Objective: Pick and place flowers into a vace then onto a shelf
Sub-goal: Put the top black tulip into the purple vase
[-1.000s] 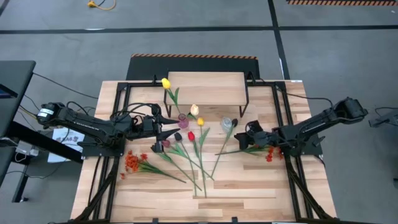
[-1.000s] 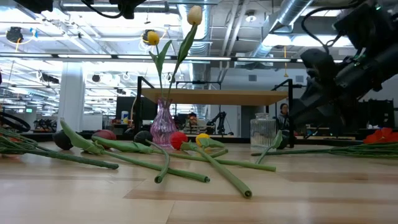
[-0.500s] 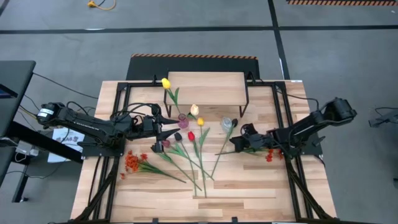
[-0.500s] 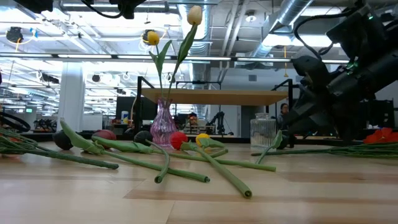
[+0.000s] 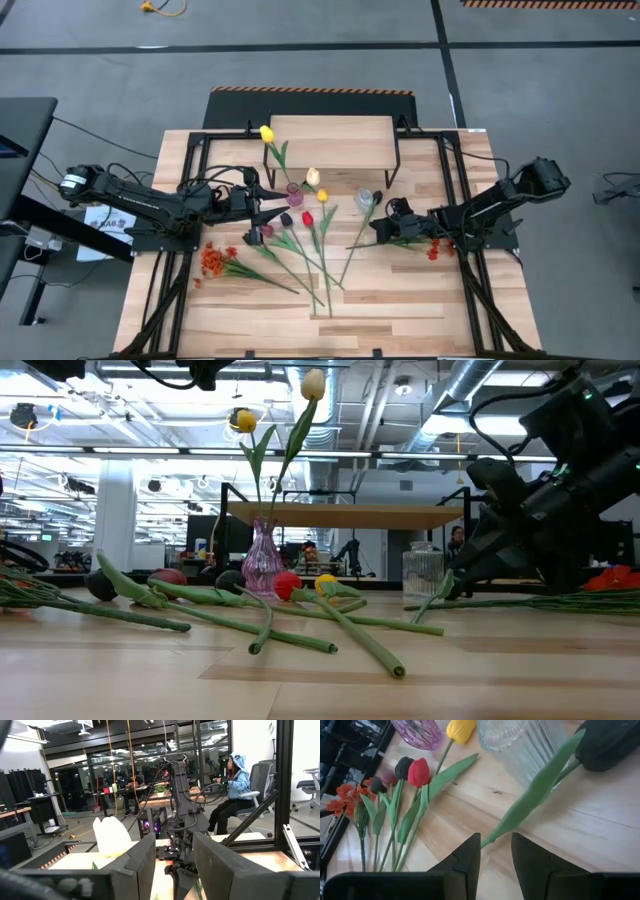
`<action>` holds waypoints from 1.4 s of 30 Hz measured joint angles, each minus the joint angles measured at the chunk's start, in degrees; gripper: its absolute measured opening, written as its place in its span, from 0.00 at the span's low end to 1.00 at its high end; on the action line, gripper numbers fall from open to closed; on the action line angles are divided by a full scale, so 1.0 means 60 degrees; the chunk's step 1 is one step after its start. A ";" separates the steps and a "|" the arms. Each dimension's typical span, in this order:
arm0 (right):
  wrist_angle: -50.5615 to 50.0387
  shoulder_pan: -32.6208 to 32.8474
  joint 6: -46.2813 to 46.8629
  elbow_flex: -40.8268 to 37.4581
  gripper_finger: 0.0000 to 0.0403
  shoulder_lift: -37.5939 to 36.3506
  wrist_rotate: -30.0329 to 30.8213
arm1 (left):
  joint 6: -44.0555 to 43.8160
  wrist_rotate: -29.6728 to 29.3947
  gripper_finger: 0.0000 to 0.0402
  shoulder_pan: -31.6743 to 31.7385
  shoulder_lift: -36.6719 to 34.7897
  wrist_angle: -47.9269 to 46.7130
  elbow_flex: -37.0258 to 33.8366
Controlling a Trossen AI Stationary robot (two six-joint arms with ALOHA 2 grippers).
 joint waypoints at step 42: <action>-0.0151 -0.1087 -0.0157 0.0000 0.43 0.0007 -0.0713 | 0.0007 0.0000 0.30 0.0000 0.0002 -0.0005 0.0000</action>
